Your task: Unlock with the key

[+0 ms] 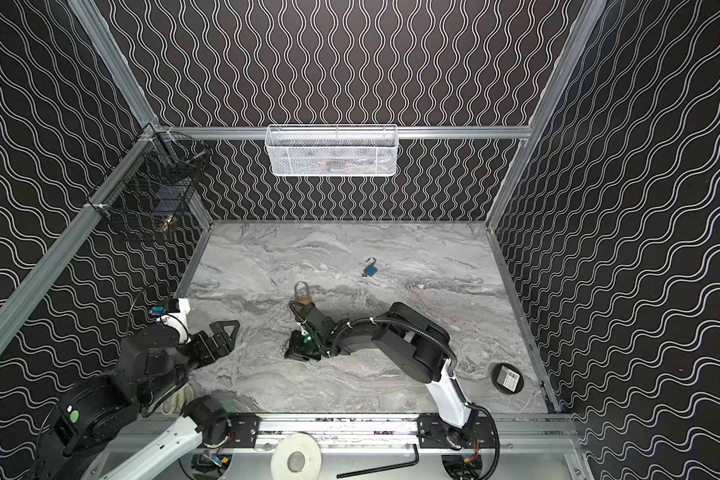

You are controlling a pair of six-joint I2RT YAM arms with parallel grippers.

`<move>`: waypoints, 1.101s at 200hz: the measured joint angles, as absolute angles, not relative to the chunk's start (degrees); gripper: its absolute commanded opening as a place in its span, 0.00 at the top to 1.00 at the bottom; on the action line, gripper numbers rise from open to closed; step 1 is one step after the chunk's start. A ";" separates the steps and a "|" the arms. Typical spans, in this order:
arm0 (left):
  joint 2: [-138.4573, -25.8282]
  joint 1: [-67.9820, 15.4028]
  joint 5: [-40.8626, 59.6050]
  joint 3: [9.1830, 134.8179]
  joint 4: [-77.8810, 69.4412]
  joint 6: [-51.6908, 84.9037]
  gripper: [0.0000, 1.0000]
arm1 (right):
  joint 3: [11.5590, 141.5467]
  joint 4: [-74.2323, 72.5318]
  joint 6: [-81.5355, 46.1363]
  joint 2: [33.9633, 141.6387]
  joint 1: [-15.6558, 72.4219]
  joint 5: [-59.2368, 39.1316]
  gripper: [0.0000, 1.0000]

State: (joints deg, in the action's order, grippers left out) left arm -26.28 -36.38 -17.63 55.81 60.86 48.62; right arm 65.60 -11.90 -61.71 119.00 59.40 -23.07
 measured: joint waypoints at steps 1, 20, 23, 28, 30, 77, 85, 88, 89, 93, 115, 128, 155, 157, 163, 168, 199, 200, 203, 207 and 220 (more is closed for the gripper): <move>-26.28 -36.38 -17.61 55.75 60.80 48.60 0.02 | 65.58 -11.90 -61.71 118.98 59.40 -23.05 1.00; -26.28 -36.38 -16.32 52.84 58.48 47.97 0.02 | 65.34 -11.84 -61.56 118.32 59.13 -22.94 1.00; -26.28 -36.38 -15.86 52.18 57.95 47.97 0.02 | 65.34 -11.79 -61.30 118.21 59.09 -22.94 1.00; -26.28 -36.38 -15.35 51.29 57.30 47.94 0.03 | 65.34 -11.62 -60.58 117.95 59.00 -22.96 1.00; -26.30 -36.38 -15.11 50.85 56.95 47.90 0.03 | 65.34 -11.57 -60.47 117.86 58.96 -22.98 1.00; -28.45 -36.38 -8.75 43.20 48.25 47.59 0.04 | 67.99 -4.91 -54.52 115.22 58.65 -23.24 1.00; -29.10 -36.38 -8.10 42.65 46.92 47.37 0.04 | 68.47 -3.22 -53.04 114.74 58.67 -23.22 1.00; -29.34 -36.38 -7.86 42.50 46.50 47.22 0.04 | 68.62 -2.59 -52.47 114.52 58.67 -23.20 1.00; -29.45 -36.38 -7.68 42.44 46.28 47.11 0.04 | 68.66 -2.26 -52.18 114.43 58.67 -23.20 1.00; -29.71 -36.38 -7.25 42.30 45.78 46.68 0.04 | 68.84 -1.34 -51.35 114.13 58.65 -23.18 1.00; -30.48 -36.38 -6.61 42.17 43.20 45.08 0.05 | 69.65 3.90 -46.81 112.97 58.59 -23.18 1.00; -30.09 -36.38 -5.04 41.39 40.93 43.38 0.07 | 69.97 6.90 -43.94 112.46 58.30 -23.40 1.00; -28.16 -36.40 -1.83 37.54 35.40 39.66 0.13 | 71.31 14.46 -37.63 111.20 57.23 -23.86 1.00; -28.03 -36.40 -1.63 37.15 34.94 39.33 0.13 | 71.50 15.05 -37.17 111.09 57.21 -23.86 1.00; -27.68 -36.40 -1.02 36.10 33.54 38.46 0.15 | 71.99 16.64 -35.88 110.63 56.86 -23.83 1.00; -27.44 -36.40 -0.67 35.18 32.40 37.69 0.16 | 72.42 18.20 -34.61 110.17 56.58 -23.83 1.00; -27.81 -36.40 0.97 30.41 23.57 32.84 0.35 | 74.17 25.82 -28.97 104.95 54.15 -22.79 1.00; -27.86 -36.40 1.04 30.28 23.31 32.75 0.36 | 74.22 25.93 -28.86 104.84 54.11 -22.76 1.00; -28.03 -36.40 1.32 29.78 22.17 32.38 0.38 | 74.41 26.55 -28.47 104.29 53.80 -22.63 1.00; -28.40 -36.40 1.80 28.91 20.38 31.68 0.39 | 74.59 27.14 -27.90 103.72 53.54 -22.44 1.00; -29.61 -36.42 3.29 26.24 14.87 29.69 0.39 | 75.26 29.30 -26.44 102.37 52.99 -21.69 1.00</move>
